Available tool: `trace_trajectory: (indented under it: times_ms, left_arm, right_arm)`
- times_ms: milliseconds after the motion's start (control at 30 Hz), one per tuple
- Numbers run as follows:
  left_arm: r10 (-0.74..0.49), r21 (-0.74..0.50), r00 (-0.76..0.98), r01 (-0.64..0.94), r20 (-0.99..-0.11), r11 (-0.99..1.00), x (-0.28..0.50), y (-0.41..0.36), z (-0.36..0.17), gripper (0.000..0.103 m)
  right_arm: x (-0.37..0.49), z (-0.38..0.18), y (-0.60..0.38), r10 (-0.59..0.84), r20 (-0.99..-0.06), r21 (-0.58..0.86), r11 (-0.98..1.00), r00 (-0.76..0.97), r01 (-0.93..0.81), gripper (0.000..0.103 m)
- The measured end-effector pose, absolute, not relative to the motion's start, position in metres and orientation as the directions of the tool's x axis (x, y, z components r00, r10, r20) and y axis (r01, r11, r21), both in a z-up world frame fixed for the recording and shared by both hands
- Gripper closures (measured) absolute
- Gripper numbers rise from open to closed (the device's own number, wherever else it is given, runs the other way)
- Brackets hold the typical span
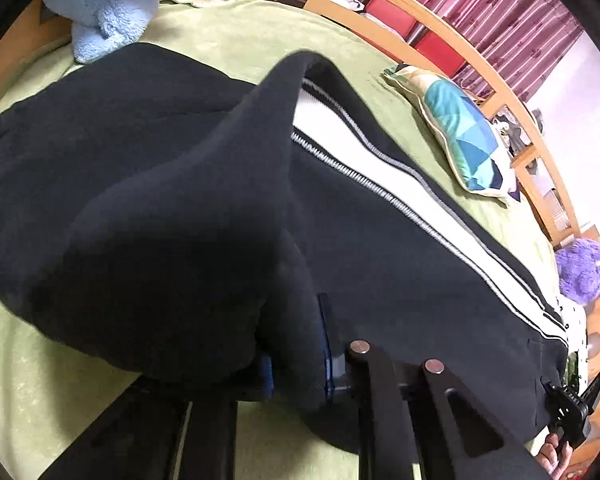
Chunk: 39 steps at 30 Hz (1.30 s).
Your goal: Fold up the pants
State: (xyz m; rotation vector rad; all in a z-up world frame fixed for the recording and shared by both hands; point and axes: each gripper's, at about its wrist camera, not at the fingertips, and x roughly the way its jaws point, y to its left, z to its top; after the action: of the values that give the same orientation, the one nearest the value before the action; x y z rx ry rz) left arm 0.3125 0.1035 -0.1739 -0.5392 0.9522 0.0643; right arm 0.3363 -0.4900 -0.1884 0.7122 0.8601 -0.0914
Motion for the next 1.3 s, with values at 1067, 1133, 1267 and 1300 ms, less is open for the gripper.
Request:
trace_trajectory:
  times_ms: [1067,1133,1267,1300]
  left_arm:
    - [-0.313,-0.353,0.484,0.01,-0.817,0.936,0.001,0.07,-0.115,0.072]
    - [-0.323,-0.369,0.504,0.008,-0.801,0.929,0.0,0.082,-0.107,0.072]
    - [-0.332,-0.392,0.539,0.004,-0.774,0.92,0.007,0.106,-0.091,0.072]
    - [-0.324,-0.389,0.548,-0.002,-0.771,0.921,0.009,0.112,-0.088,0.072]
  right_arm:
    - [-0.037,-0.157,-0.556,0.079,-0.826,0.365,0.83,0.558,0.423,0.053]
    - [-0.042,-0.146,-0.553,0.068,-0.825,0.35,0.841,0.561,0.412,0.053]
    - [-0.043,-0.121,-0.545,0.036,-0.803,0.327,0.861,0.595,0.389,0.053]
    - [-0.04,-0.114,-0.542,0.027,-0.797,0.32,0.866,0.603,0.384,0.053]
